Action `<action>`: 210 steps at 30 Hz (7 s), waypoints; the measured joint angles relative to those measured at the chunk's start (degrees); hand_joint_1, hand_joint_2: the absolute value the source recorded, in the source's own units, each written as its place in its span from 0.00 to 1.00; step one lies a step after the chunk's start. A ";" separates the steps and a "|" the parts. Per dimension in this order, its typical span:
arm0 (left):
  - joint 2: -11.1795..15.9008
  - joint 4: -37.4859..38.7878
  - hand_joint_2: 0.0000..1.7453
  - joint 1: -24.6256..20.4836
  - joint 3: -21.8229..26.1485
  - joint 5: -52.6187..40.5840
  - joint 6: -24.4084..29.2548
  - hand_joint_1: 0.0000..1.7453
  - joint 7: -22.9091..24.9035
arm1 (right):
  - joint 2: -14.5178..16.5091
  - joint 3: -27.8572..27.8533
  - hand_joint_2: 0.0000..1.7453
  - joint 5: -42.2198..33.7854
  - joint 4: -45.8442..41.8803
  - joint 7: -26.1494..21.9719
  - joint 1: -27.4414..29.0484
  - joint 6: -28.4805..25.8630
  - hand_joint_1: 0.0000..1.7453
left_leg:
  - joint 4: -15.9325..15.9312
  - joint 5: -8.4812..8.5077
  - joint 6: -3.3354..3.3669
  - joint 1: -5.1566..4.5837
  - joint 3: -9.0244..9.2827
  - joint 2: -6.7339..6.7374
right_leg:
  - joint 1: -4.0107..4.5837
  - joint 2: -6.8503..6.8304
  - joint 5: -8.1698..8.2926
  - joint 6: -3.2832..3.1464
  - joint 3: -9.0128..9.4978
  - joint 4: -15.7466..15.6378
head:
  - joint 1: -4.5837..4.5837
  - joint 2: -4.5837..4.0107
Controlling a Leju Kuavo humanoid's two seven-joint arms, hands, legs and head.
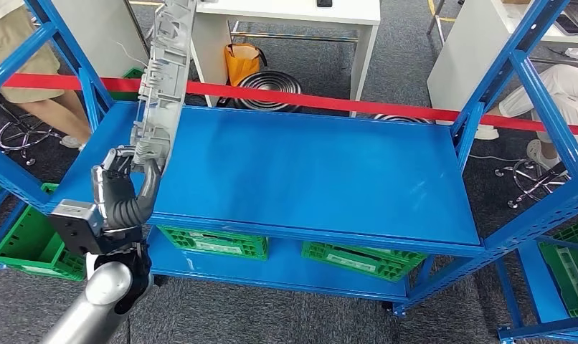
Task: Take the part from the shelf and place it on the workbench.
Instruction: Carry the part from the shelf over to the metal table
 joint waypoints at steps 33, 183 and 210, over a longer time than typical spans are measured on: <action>0.32 -4.31 1.00 3.87 1.01 9.00 -9.26 1.00 -5.73 | -0.62 -0.04 1.00 -2.56 -0.02 -4.00 0.39 -1.38 0.00 | 0.06 0.71 1.92 -0.08 -0.38 0.18 | -0.42 0.02 -0.34 1.77 -0.61 0.75 | 0.10 0.00; -2.56 2.68 1.00 2.64 0.39 12.30 -15.71 1.00 -9.26 | -3.58 -3.27 1.00 -1.18 -1.97 -15.99 -2.30 -16.43 0.00 | 5.45 2.79 -0.14 0.71 -8.18 1.98 | 1.01 -1.24 -2.32 0.17 0.52 1.76 | -0.06 0.00; -2.77 3.09 1.00 2.85 0.44 12.24 -15.75 1.00 -9.22 | -3.32 -3.30 1.00 -0.59 -2.15 -15.86 -2.13 -15.81 0.00 | 10.27 2.18 -0.87 0.91 -10.29 1.34 | 0.66 -1.13 -1.78 -0.57 1.80 -0.17 | -0.16 0.00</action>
